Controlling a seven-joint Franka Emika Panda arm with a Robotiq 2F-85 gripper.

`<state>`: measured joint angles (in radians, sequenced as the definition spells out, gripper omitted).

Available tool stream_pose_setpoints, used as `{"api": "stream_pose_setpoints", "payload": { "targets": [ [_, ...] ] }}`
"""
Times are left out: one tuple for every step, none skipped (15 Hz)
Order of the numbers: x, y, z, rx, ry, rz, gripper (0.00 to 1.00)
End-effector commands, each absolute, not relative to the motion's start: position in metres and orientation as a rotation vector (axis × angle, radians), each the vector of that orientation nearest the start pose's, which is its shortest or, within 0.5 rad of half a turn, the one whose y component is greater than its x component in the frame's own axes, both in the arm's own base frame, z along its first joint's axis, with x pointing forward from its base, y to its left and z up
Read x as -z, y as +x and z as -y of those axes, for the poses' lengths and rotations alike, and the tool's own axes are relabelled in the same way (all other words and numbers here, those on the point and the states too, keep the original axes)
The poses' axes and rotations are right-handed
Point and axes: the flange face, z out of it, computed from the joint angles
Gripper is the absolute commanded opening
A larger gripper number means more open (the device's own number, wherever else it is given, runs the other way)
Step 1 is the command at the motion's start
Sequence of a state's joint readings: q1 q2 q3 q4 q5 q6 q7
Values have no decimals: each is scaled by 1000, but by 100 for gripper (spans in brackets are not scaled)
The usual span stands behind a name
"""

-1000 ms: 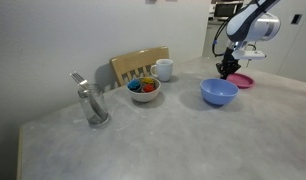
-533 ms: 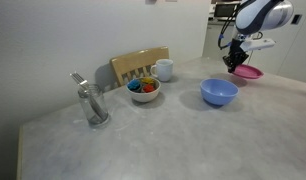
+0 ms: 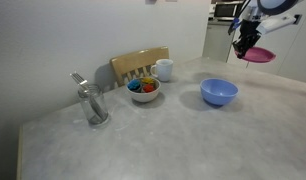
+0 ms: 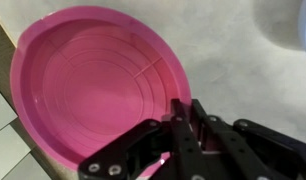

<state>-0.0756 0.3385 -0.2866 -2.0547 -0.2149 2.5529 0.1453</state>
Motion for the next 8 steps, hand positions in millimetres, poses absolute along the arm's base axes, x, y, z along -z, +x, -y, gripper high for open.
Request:
{"api": "stream_pose_setpoints", "payload": {
  "targets": [
    [-326,556,174,312,-3323,-457,3],
    [-333,557,162,330,-3319,-457,3],
    [-339,558,150,346,-3310,-461,3],
    [-346,560,137,359,-3297,-478,3],
    [-351,561,125,376,-3285,-477,3],
    [-355,563,113,383,-3272,-500,3],
    [-359,564,102,392,-3264,-512,3],
    [-361,566,90,395,-3257,-533,3]
  ]
}}
